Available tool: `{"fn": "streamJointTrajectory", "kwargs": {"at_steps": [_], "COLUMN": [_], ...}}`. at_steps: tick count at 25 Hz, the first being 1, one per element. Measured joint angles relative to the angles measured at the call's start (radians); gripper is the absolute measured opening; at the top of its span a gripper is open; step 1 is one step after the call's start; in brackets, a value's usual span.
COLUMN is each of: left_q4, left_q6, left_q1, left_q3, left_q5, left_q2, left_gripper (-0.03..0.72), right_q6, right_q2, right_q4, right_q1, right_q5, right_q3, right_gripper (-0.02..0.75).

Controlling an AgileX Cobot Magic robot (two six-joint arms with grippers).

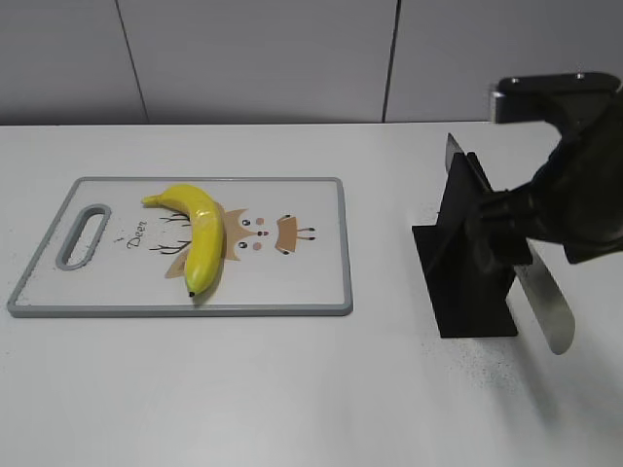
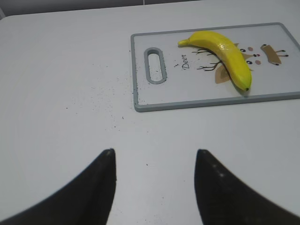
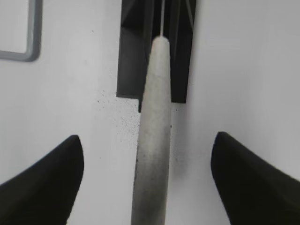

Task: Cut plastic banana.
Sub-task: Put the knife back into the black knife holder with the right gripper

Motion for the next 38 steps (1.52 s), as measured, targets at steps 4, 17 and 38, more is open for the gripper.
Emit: {"fn": "streamJointTrajectory", "kwargs": {"at_steps": [4,17,38], "left_q4": [0.0,0.0,0.0], "left_q6": [0.0,0.0,0.0], "left_q1": [0.0,0.0,0.0], "left_q3": [0.0,0.0,0.0], "left_q5": [0.0,0.0,0.0], "left_q2": [0.0,0.0,0.0], "left_gripper": [0.526,0.526,0.526], "right_q6": [-0.087,-0.489,-0.521], "right_q2": [-0.07,-0.43,-1.124], "right_q4": [0.003,0.139,0.131], "right_q1": [0.0,0.0,0.0], "right_q5": [0.028,0.057,0.16], "right_q3": [-0.078,0.006,0.406], "right_gripper": [0.638,0.599,0.592]}}
